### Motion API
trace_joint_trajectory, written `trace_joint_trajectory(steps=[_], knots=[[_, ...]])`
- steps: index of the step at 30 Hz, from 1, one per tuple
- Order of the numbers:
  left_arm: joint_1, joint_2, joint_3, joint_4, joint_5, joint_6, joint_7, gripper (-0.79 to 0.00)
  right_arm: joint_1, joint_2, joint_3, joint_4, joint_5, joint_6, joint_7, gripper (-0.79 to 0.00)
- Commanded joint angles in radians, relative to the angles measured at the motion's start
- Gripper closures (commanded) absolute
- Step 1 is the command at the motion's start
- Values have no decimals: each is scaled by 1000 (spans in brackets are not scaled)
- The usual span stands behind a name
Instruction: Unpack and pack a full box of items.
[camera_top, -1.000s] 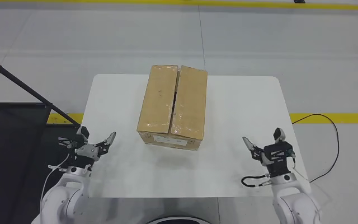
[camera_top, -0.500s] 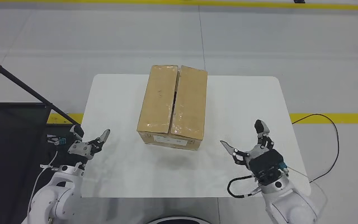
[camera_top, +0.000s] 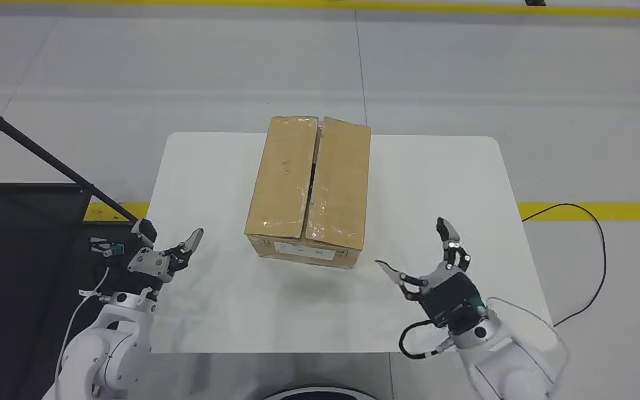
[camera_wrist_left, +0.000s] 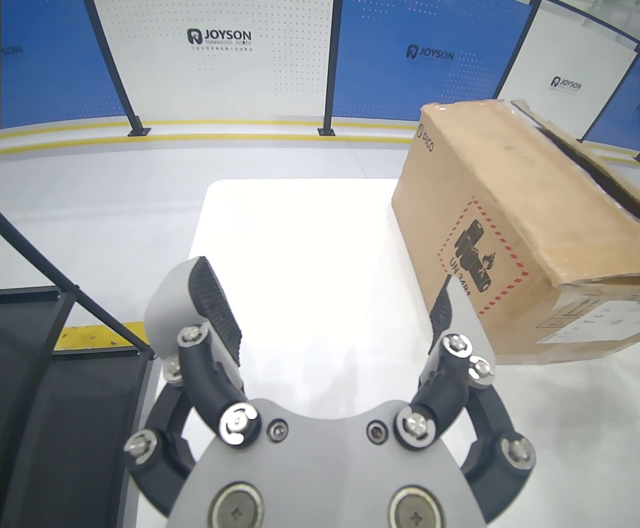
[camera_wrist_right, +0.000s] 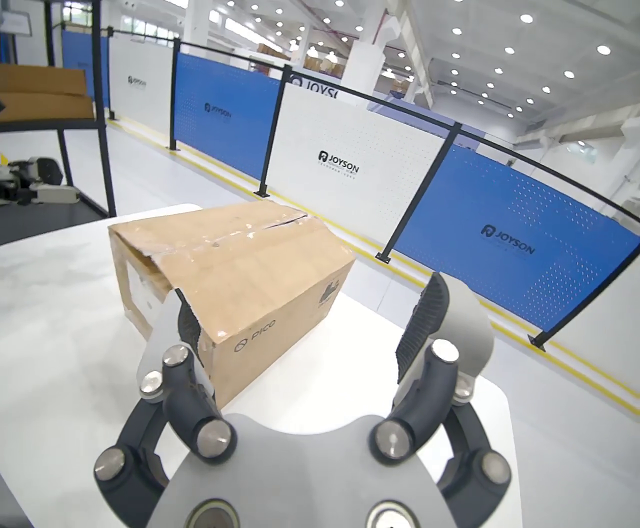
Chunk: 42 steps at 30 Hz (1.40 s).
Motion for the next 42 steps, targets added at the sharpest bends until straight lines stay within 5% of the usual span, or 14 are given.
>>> trace_joint_trajectory(steps=[1, 13, 17, 21, 23, 33, 36, 38, 42], knots=[[-8, -1, 9, -2, 6, 8, -7, -785, 35, -2, -60, -5, -73, -10, 25, -785], [-17, -6, 23, -12, 8, 44, -22, -785, 309, -49, -381, 98, -359, 18, 294, -785], [-17, -6, 23, -12, 8, 44, -22, -785, 360, -65, -427, 132, -372, 43, 345, -785], [-17, -6, 23, -12, 8, 44, -22, -785, 393, -77, -456, 161, -391, 55, 388, -662], [-17, -6, 23, -12, 8, 44, -22, -785, 407, -81, -472, 169, -411, 44, 408, -693], [-17, -6, 23, -12, 8, 44, -22, -785, 434, -99, -515, 186, -471, 15, 476, -603], [-17, -6, 23, -12, 8, 44, -22, -785, 434, -102, -522, 188, -491, 5, 491, -533], [-17, -6, 23, -12, 8, 44, -22, -785, 432, -105, -524, 190, -497, 10, 495, -397], [-17, -6, 23, -12, 8, 44, -22, -785, 429, -110, -523, 200, -495, 18, 488, -249]])
